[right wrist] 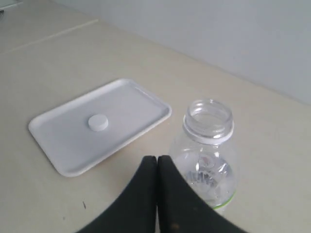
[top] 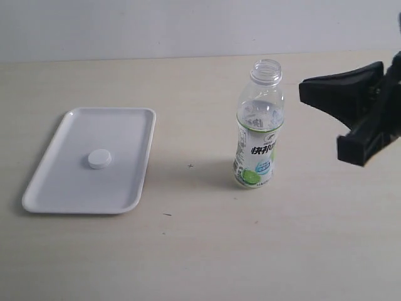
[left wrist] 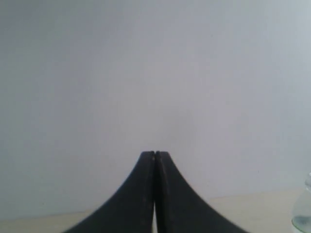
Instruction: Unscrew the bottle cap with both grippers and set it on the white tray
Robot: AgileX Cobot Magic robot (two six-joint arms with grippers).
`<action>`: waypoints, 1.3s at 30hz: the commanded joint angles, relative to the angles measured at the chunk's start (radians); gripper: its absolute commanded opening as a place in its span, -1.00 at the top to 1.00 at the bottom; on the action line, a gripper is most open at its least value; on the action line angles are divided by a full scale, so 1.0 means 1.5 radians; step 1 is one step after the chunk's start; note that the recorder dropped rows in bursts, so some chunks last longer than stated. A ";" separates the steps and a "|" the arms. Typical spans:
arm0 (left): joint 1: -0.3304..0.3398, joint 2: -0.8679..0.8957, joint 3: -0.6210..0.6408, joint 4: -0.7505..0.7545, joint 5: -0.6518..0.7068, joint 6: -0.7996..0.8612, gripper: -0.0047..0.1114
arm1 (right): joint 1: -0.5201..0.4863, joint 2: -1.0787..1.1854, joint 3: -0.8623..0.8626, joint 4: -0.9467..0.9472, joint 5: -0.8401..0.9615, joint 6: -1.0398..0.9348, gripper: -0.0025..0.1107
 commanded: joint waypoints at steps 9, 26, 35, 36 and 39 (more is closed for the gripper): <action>0.001 -0.075 0.007 0.004 0.093 -0.024 0.92 | 0.000 -0.437 0.192 0.095 0.009 -0.103 0.96; 0.001 -0.075 0.007 0.004 0.452 -0.023 0.92 | 0.000 -0.626 0.197 0.092 -0.051 -0.013 0.96; 0.001 -0.075 0.007 0.006 0.452 -0.023 0.92 | 0.000 -0.617 0.208 0.147 0.286 0.046 0.96; 0.001 -0.075 0.007 0.006 0.452 -0.023 0.92 | 0.000 -0.614 0.209 0.203 0.353 0.046 0.96; 0.001 -0.075 0.007 0.006 0.452 -0.023 0.92 | -0.002 -0.612 0.212 0.485 0.576 -0.197 0.96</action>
